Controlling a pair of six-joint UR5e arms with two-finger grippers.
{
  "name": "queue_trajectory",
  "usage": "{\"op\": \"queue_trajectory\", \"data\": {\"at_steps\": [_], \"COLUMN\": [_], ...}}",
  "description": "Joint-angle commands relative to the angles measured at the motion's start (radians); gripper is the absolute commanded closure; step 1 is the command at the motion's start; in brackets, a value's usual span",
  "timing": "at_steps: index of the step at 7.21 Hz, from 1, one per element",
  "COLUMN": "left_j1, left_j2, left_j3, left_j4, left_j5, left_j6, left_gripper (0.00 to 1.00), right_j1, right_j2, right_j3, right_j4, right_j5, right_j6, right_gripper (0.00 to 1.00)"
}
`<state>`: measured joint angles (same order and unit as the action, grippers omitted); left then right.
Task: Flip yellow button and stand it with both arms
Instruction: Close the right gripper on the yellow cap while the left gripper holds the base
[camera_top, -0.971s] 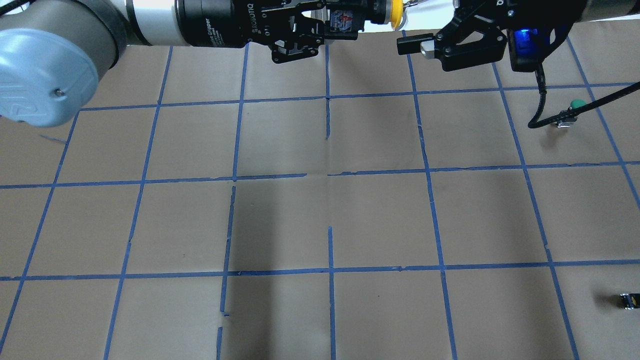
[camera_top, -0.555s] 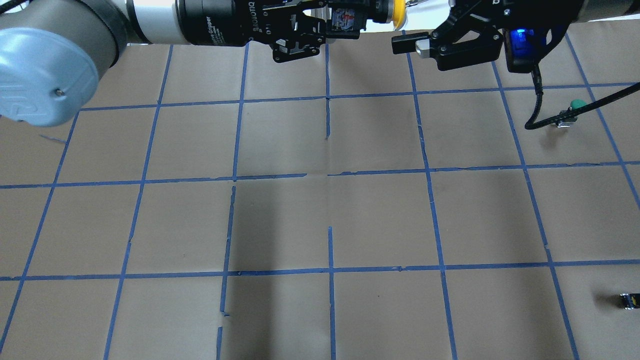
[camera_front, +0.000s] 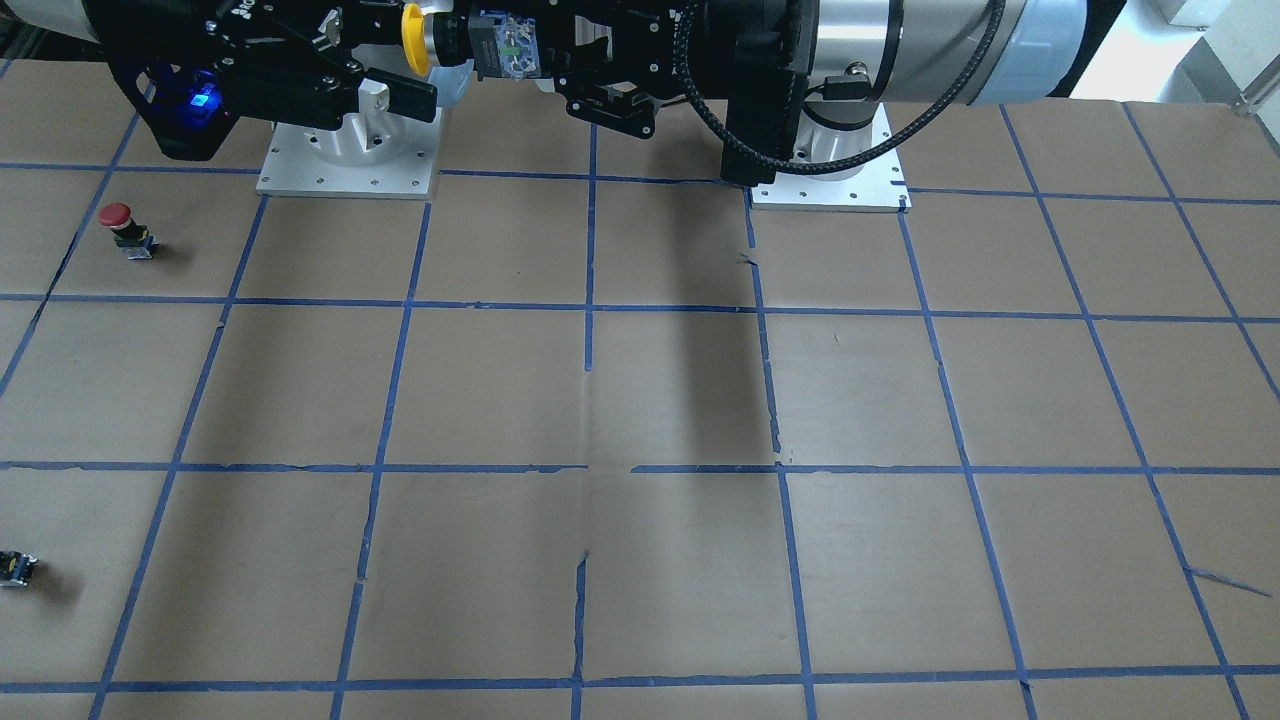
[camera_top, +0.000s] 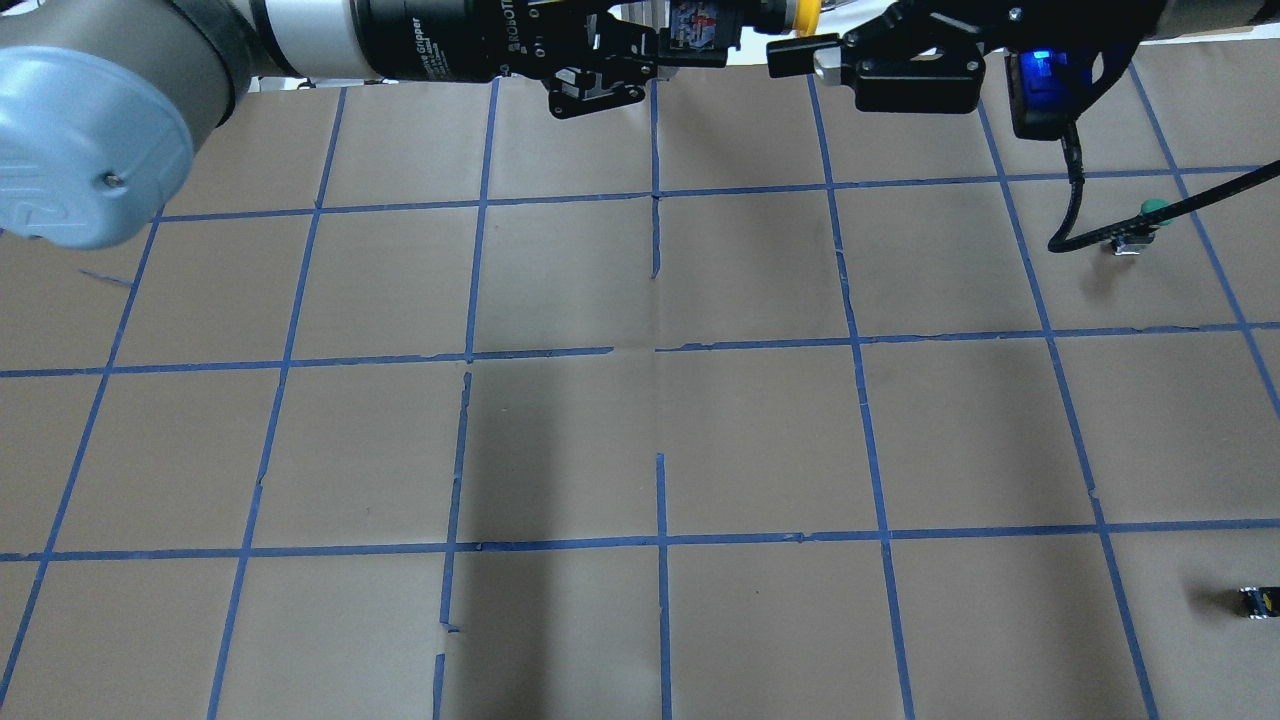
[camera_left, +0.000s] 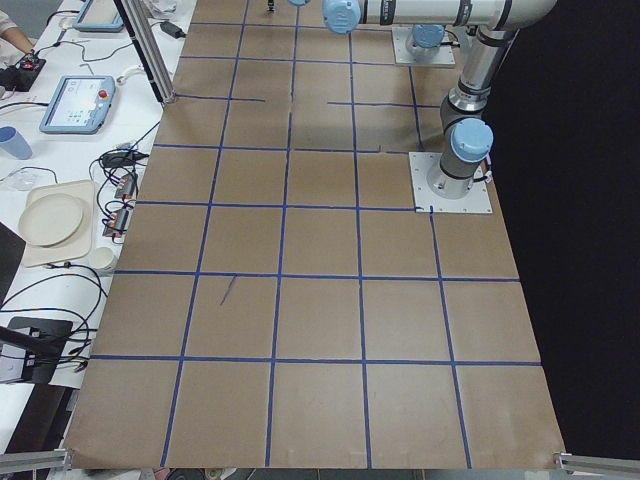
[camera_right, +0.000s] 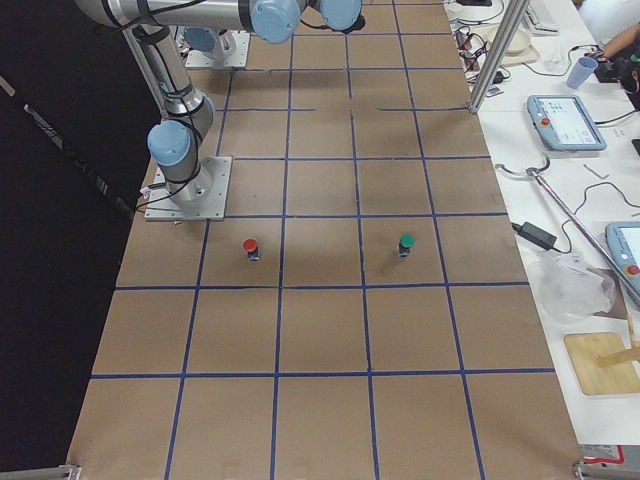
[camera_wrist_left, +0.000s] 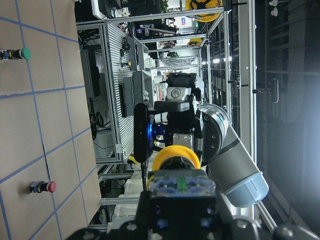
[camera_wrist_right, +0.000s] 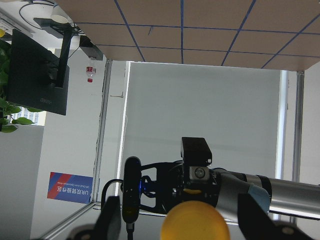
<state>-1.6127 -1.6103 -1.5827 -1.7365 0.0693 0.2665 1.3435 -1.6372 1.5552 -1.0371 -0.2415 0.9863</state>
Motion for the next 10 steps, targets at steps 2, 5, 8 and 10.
{"op": "queue_trajectory", "data": {"at_steps": [2, 5, 8, 10], "left_j1": [-0.001, 0.000, 0.000, 0.016], "left_j2": [0.006, 0.010, 0.010, 0.013], "left_j3": [0.000, -0.002, -0.003, 0.003], "left_j4": [0.000, 0.035, 0.035, 0.035], "left_j5": [-0.005, 0.003, 0.006, 0.041], "left_j6": [-0.006, -0.091, -0.092, -0.121], "left_gripper": [1.00, 0.34, 0.17, 0.12], "right_j1": [-0.003, -0.003, -0.009, -0.050], "right_j2": [0.000, -0.003, 0.000, 0.003], "right_j3": [-0.003, -0.003, -0.003, 0.000], "right_j4": [-0.006, -0.008, -0.009, -0.049], "right_j5": [0.019, 0.044, 0.042, 0.024], "right_j6": [-0.001, 0.000, 0.000, 0.002], "right_gripper": [0.82, 0.88, 0.90, 0.89]}}
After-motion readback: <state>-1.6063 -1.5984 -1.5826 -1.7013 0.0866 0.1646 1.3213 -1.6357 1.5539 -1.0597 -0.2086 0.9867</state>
